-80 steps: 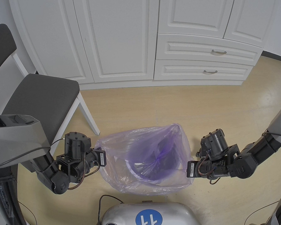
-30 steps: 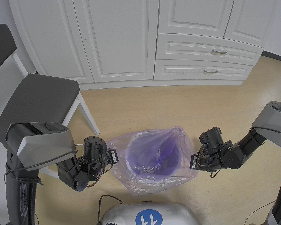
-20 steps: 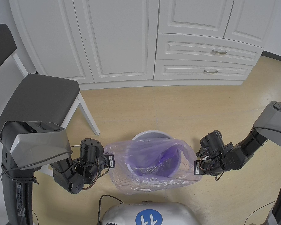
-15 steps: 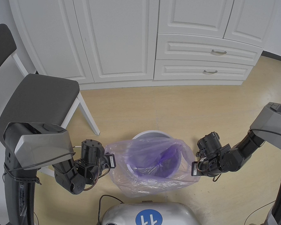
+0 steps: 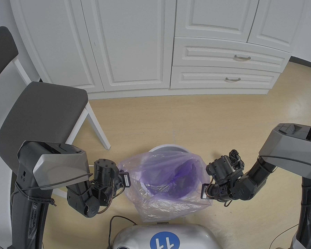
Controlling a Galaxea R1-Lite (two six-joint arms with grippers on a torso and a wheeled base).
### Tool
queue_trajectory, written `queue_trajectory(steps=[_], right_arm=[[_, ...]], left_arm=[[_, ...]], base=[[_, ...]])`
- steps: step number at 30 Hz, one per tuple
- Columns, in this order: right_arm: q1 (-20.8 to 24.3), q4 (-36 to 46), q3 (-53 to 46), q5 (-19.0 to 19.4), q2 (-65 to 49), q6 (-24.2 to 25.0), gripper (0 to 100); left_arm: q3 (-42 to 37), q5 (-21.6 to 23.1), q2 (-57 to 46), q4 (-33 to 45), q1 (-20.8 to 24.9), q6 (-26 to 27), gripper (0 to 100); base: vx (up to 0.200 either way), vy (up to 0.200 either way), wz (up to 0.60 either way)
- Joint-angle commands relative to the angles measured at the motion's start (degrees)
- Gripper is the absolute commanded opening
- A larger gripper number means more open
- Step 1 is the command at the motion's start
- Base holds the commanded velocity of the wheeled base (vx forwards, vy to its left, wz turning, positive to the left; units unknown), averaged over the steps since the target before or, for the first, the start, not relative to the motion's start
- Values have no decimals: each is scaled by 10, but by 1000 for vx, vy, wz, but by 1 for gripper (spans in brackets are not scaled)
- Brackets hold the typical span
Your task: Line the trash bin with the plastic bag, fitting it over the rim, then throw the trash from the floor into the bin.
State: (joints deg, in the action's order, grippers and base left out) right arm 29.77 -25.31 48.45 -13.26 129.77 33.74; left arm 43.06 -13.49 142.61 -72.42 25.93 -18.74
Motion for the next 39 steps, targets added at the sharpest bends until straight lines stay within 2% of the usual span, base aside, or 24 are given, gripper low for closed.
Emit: queue_trajectory(steps=[1,10,11,14,18,21,22,28,33,35,39], right_arm=[[1,0,-2,-1,7,0,0],[-8,0,-10,-1,1,-2,0],[-9,0,-13,-1,-3,-5,100],[-14,0,-27,-1,-24,-15,100],[-34,-1,-67,10,-65,-67,100],[-41,-1,-78,21,-81,-80,100],[-48,-1,-91,48,-106,-90,100],[-65,-3,-114,119,-157,-100,100],[-74,-31,-148,201,-200,-103,100],[-81,-40,-157,218,-216,-110,100],[-89,-41,-167,221,-233,-134,100]], left_arm=[[-4,0,-4,-1,-3,0,0],[-6,0,-9,-1,-4,1,0],[-7,0,-9,0,-4,1,0],[-10,0,-11,0,-4,2,0],[-14,0,-16,-1,-4,3,0],[-15,0,-17,-1,-4,3,0],[-16,0,-16,-1,-4,3,0],[-16,0,-16,-1,-4,4,0],[-16,0,-16,-1,-4,4,0],[-17,0,-16,-1,-4,4,0],[-17,0,-17,-1,-4,4,0]], base=[[0,0,0],[0,0,0],[0,0,0],[0,0,0],[0,0,0],[0,0,0],[0,0,0],[0,0,0],[0,0,0],[0,0,0],[0,0,0]])
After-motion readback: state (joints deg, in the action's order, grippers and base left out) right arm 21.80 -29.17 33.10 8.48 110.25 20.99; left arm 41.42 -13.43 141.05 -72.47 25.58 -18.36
